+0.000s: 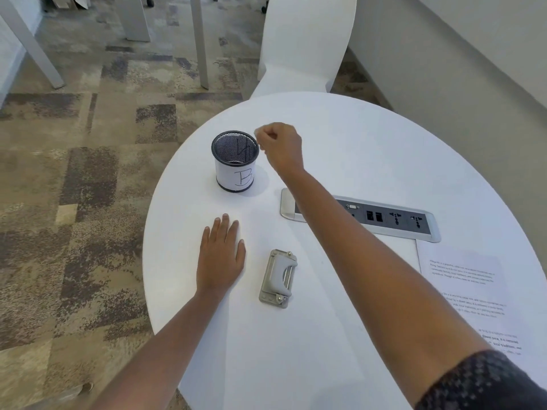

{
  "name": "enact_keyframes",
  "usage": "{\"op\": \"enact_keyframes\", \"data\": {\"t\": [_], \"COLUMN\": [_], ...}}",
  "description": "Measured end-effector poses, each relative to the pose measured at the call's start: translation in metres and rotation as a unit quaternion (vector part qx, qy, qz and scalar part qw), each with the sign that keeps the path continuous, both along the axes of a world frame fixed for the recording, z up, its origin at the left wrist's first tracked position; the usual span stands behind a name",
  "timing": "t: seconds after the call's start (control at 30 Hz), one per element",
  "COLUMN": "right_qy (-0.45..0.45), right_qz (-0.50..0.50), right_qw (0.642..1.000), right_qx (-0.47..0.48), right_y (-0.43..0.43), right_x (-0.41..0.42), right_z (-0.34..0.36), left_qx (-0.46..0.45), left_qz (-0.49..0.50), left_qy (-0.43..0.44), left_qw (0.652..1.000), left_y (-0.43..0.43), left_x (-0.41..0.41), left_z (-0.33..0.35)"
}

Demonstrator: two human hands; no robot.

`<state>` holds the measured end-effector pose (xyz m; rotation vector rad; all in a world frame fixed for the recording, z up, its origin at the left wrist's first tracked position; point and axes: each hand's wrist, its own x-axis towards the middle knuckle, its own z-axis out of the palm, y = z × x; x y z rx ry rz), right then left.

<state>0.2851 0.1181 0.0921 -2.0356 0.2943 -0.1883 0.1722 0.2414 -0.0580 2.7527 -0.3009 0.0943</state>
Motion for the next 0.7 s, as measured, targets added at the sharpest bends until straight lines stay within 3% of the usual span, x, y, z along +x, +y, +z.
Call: {"op": "enact_keyframes", "data": {"t": [0.13,0.37,0.7], "right_qy": [0.019,0.004,0.090], "right_qz": [0.038,0.009,-0.076], "right_qw": [0.999,0.999,0.991], "right_qx": [-0.017,-0.033,-0.058], "right_y": [0.008,-0.009,-0.078], "right_x": [0.010,-0.005,-0.129], "right_z": [0.002,-0.009,-0.081], "left_qx": [-0.003,-0.009,-0.005], "left_qz": [-0.001,-0.006,-0.003], "left_qy": [-0.016,-0.013,0.008], "left_qw": [1.000,1.000,1.000], "left_y": [-0.001,0.000,0.000], "left_x": [0.000,0.001,0.001], "left_z": [-0.001,0.000,-0.001]}}
